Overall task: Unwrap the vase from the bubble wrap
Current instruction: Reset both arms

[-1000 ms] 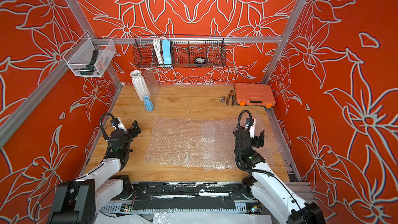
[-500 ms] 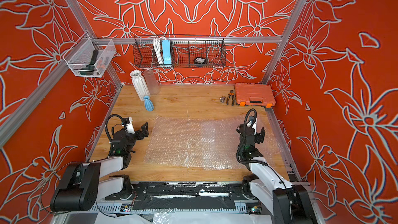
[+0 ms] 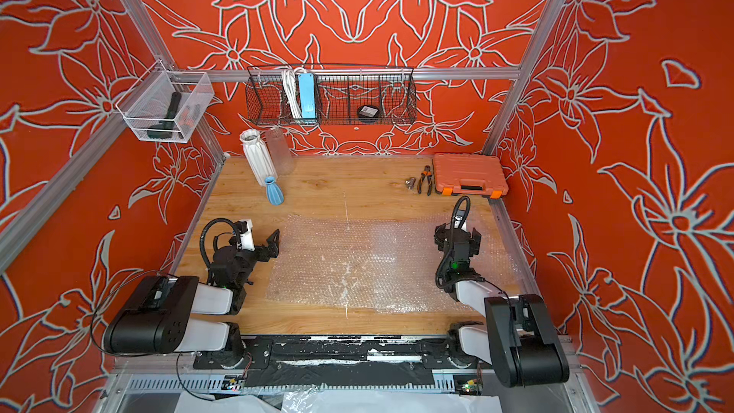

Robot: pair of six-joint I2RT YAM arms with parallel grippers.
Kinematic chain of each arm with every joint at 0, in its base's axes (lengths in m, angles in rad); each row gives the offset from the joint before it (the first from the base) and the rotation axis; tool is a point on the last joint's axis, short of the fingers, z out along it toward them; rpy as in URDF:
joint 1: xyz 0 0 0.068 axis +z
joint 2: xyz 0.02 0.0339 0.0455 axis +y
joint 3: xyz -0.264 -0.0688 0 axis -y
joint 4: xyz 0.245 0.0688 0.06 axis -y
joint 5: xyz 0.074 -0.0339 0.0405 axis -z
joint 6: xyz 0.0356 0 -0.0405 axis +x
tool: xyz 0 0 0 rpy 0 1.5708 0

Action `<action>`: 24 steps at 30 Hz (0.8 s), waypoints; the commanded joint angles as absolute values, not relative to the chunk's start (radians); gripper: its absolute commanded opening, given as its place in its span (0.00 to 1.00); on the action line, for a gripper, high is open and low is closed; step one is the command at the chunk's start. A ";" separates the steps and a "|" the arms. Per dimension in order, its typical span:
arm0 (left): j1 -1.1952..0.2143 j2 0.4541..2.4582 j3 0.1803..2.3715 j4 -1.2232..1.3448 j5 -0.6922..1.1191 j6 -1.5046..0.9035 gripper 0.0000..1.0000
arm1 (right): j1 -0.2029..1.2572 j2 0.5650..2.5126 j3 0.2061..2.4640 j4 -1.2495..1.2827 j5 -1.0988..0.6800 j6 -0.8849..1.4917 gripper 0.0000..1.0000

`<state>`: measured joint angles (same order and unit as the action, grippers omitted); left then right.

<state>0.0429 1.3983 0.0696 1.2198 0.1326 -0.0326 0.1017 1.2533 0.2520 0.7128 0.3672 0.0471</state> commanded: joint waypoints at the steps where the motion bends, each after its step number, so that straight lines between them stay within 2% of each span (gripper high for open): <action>1: 0.013 1.399 0.103 1.230 0.051 -0.010 0.99 | 0.092 1.322 0.265 0.828 0.289 0.017 0.92; 5: 0.000 1.403 0.107 1.228 0.029 -0.005 0.99 | 0.092 1.434 0.298 0.887 0.269 -0.001 0.92; 7: 0.002 1.402 0.109 1.224 0.028 -0.005 0.99 | 0.089 1.408 0.314 0.805 0.265 0.008 0.98; 24: 0.000 1.405 0.115 1.215 0.055 0.006 0.99 | 0.090 1.416 0.312 0.824 0.265 0.003 0.99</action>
